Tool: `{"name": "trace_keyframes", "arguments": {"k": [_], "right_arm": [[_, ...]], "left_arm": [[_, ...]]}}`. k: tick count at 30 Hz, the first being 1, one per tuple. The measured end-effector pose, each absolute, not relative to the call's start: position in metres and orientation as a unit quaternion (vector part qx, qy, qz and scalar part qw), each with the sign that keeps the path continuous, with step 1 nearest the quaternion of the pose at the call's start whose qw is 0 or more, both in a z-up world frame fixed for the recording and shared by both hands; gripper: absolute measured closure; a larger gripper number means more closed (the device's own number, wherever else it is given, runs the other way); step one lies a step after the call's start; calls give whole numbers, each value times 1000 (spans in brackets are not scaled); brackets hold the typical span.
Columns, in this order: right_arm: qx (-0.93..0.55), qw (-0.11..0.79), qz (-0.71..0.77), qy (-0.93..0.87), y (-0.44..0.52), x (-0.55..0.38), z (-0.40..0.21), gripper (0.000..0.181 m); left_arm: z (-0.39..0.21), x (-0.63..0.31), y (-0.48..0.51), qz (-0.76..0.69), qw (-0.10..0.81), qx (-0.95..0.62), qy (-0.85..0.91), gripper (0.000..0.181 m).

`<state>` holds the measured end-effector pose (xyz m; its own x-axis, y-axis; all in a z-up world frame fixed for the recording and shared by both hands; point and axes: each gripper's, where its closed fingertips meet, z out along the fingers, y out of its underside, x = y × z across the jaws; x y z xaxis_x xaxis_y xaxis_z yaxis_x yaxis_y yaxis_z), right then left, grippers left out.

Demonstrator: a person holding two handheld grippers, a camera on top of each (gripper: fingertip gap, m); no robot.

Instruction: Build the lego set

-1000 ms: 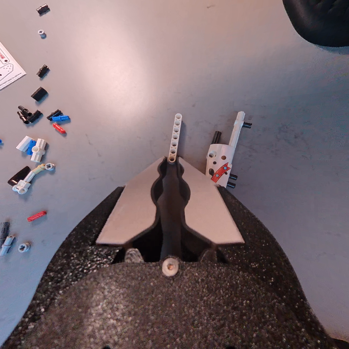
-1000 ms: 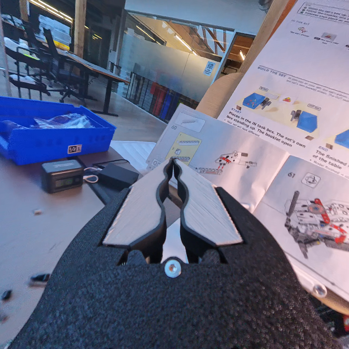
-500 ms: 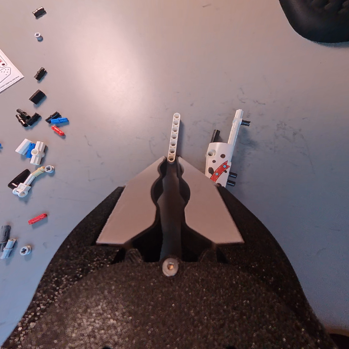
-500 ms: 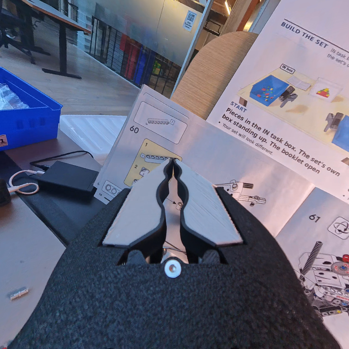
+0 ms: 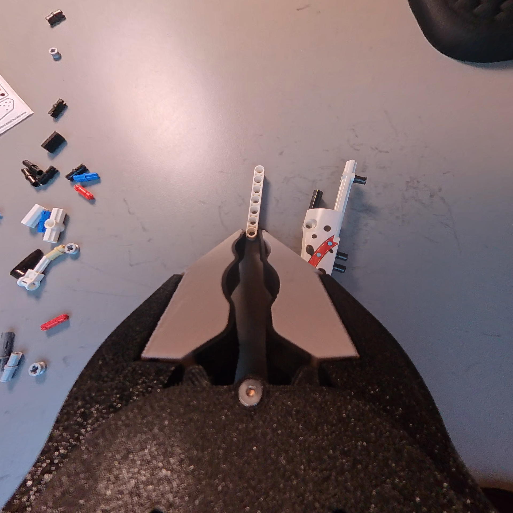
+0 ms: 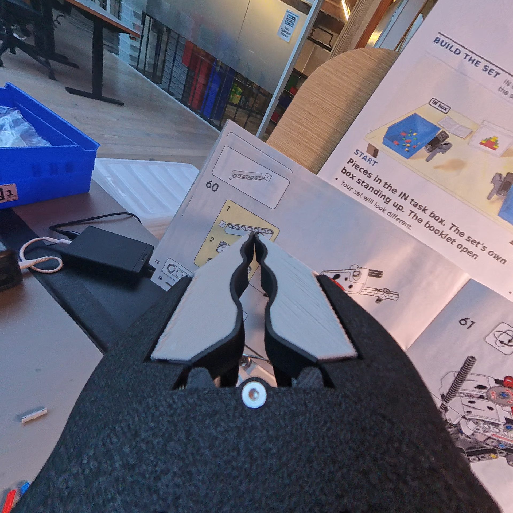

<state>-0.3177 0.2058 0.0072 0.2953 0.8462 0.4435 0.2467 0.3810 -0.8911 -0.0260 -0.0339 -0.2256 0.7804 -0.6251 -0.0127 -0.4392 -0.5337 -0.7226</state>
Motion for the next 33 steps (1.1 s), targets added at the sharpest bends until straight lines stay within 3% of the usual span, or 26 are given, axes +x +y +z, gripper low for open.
{"name": "trace_keyframes", "arguments": {"k": [33], "right_arm": [[-488, 620, 233, -568, 192, -329, 2, 181]], "left_arm": [[-226, -26, -34, -124, 373, -867, 307, 173]]}}
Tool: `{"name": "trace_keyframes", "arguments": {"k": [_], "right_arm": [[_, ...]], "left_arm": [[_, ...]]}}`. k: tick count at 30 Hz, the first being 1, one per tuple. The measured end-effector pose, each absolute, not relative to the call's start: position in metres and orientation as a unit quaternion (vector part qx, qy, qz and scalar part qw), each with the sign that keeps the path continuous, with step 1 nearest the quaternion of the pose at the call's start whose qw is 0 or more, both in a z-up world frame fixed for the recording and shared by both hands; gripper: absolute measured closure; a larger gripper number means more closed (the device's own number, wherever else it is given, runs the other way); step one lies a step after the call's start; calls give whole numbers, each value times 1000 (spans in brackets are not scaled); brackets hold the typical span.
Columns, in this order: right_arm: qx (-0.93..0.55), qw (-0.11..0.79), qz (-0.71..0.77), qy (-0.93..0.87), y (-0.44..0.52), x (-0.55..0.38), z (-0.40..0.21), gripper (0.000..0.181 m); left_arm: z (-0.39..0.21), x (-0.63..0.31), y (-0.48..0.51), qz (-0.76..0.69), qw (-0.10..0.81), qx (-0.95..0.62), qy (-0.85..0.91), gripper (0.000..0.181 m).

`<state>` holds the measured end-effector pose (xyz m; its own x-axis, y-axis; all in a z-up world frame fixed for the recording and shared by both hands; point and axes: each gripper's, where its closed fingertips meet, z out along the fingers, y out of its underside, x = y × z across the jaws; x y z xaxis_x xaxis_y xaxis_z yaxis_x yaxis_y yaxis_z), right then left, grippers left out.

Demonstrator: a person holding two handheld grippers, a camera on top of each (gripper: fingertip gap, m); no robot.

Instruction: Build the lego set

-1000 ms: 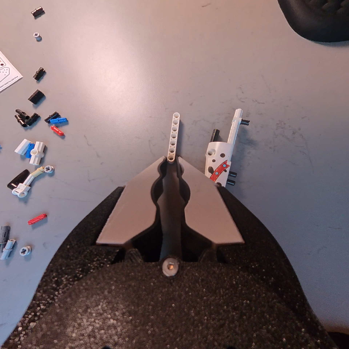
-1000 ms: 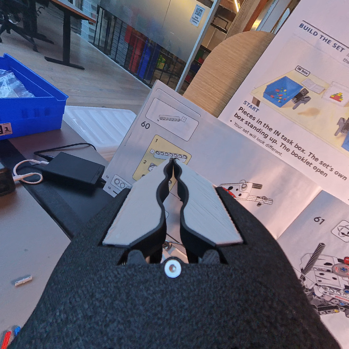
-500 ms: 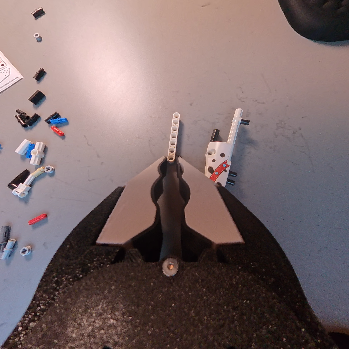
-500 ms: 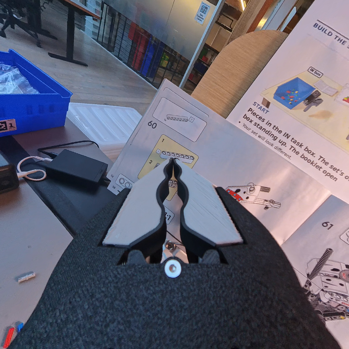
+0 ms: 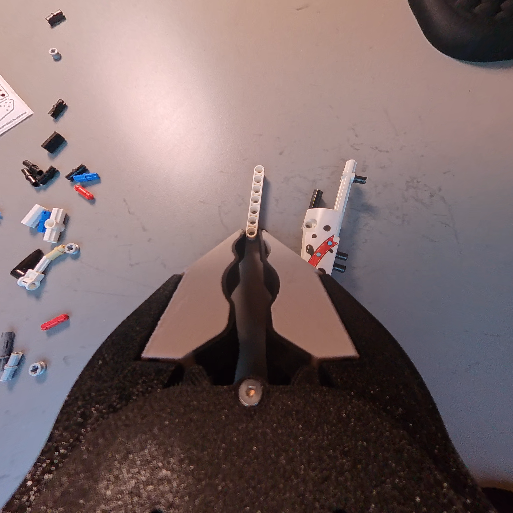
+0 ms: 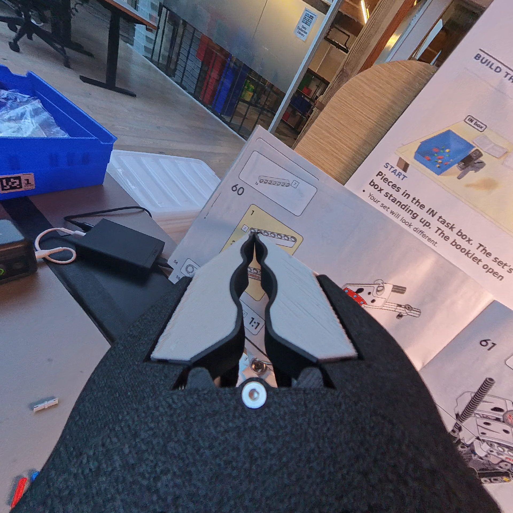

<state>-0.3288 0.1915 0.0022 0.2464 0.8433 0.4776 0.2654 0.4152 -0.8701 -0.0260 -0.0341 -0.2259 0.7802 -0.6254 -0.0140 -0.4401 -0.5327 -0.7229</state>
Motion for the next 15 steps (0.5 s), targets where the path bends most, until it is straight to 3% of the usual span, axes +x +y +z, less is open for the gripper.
{"name": "trace_keyframes", "arguments": {"k": [15], "right_arm": [[-473, 581, 298, -592, 158, -310, -9, 181]], "left_arm": [[-226, -26, -35, -122, 374, -865, 310, 172]]}}
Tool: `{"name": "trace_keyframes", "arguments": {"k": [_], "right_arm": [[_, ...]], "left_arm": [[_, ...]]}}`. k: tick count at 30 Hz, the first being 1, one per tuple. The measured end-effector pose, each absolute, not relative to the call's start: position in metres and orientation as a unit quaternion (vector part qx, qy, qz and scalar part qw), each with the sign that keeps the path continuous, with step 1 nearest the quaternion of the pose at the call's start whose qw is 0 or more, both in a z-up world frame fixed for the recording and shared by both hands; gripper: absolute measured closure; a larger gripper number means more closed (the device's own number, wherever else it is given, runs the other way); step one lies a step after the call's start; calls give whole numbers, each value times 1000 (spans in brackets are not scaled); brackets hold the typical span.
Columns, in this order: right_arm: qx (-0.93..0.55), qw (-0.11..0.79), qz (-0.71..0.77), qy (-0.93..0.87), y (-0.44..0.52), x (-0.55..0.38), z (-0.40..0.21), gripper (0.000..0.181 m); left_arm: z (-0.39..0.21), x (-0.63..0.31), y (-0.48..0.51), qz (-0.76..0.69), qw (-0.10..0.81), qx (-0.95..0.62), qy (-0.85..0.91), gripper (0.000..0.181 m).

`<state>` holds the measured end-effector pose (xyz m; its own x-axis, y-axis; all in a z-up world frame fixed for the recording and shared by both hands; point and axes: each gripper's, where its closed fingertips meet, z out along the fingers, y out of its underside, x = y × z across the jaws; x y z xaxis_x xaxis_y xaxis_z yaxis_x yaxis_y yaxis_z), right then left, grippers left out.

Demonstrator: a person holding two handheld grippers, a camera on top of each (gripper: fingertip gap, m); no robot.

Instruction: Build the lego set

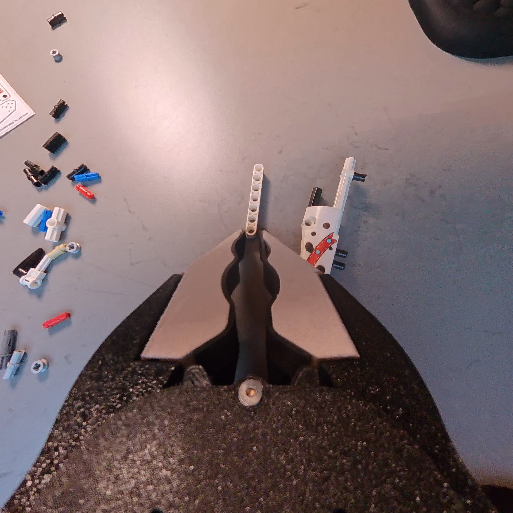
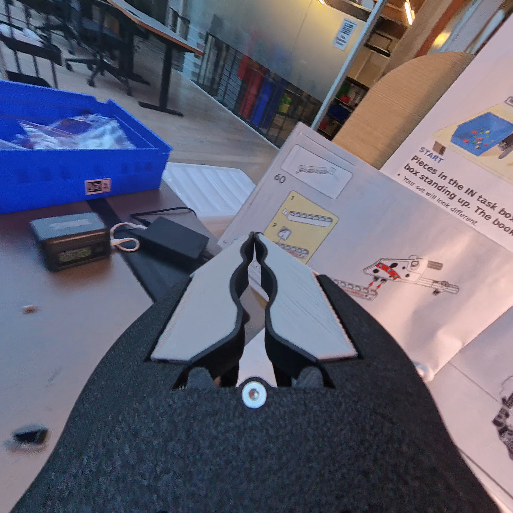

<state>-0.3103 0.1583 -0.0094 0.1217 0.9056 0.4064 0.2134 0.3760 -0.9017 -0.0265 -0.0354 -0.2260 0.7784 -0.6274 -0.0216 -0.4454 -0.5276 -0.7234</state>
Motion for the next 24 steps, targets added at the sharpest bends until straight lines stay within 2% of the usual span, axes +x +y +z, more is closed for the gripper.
{"name": "trace_keyframes", "arguments": {"k": [5, 13, 18, 24], "right_arm": [[-427, 475, 387, -665, 82, -228, -40, 181], [-436, 270, 384, -768, 7, -44, -155, 180], [-456, 250, 331, -788, -4, 2, -198, 181], [-454, 259, 318, -791, -3, -1, -214, 181]], "left_arm": [[-226, -29, -39, -135, 370, -866, 307, 167], [-226, -29, -40, -137, 369, -867, 307, 166], [-226, -32, -38, -126, 373, -869, 300, 160], [-225, -25, -37, -121, 375, -867, 306, 164]]}}
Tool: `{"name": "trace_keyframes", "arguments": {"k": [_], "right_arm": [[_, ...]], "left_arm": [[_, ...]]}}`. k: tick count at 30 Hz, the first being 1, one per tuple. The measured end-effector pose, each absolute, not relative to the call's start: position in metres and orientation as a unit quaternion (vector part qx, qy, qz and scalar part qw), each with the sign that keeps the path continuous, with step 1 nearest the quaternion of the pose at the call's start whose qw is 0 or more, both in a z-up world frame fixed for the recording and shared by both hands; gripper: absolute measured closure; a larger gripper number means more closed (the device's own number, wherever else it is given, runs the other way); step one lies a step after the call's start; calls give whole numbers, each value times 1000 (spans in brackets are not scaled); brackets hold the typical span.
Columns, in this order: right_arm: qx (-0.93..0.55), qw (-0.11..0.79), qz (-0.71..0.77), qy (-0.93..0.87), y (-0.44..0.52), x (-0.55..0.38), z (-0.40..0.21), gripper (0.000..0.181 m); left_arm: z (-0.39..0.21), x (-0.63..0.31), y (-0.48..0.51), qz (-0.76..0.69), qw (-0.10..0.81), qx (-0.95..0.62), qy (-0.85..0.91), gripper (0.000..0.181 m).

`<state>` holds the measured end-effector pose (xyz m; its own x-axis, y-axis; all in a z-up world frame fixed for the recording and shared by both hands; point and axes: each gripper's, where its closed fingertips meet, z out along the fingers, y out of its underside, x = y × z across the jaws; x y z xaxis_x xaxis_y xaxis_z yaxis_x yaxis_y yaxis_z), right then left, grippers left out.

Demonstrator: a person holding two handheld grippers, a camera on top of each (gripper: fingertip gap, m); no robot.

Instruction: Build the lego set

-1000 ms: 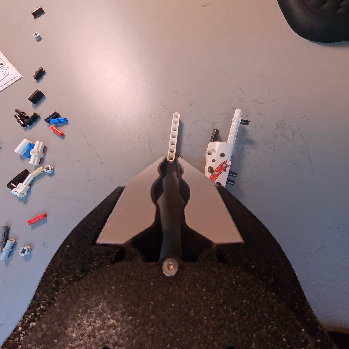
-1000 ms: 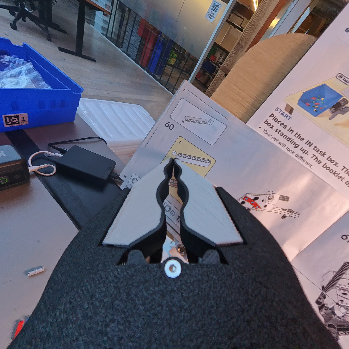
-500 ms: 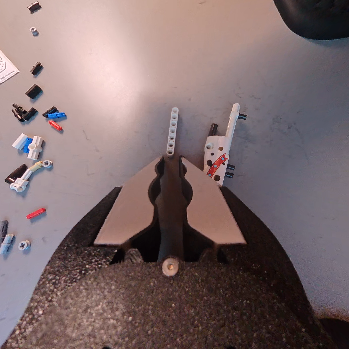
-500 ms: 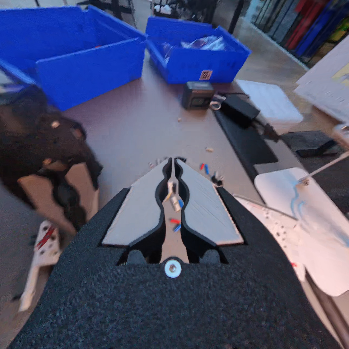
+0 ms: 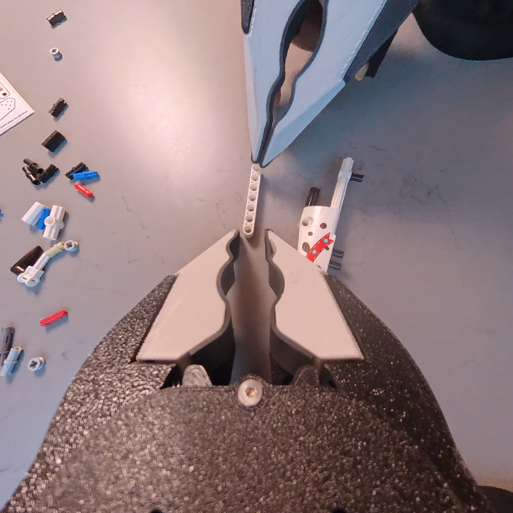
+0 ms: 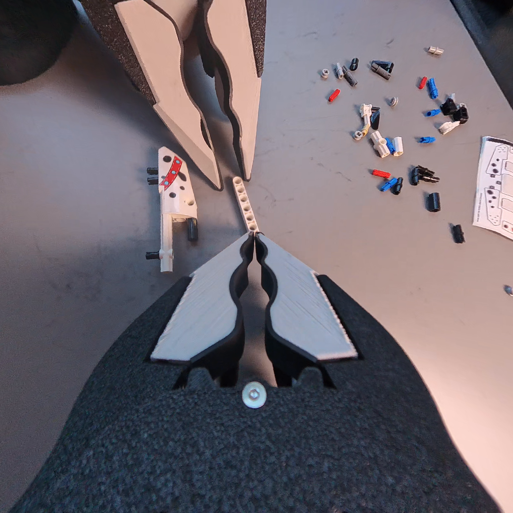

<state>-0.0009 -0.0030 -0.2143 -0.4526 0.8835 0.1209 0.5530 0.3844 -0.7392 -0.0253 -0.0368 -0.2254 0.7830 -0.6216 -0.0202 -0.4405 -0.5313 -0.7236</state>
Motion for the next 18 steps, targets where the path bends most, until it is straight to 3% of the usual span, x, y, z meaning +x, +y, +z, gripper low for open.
{"name": "trace_keyframes", "arguments": {"k": [7, 18], "right_arm": [[-448, 260, 314, -796, -5, -3, -215, 181], [-444, 255, 318, -798, -11, -8, -216, 181]], "left_arm": [[-226, -19, -37, -122, 373, -865, 314, 174], [-226, -19, -36, -124, 372, -865, 314, 174]]}}
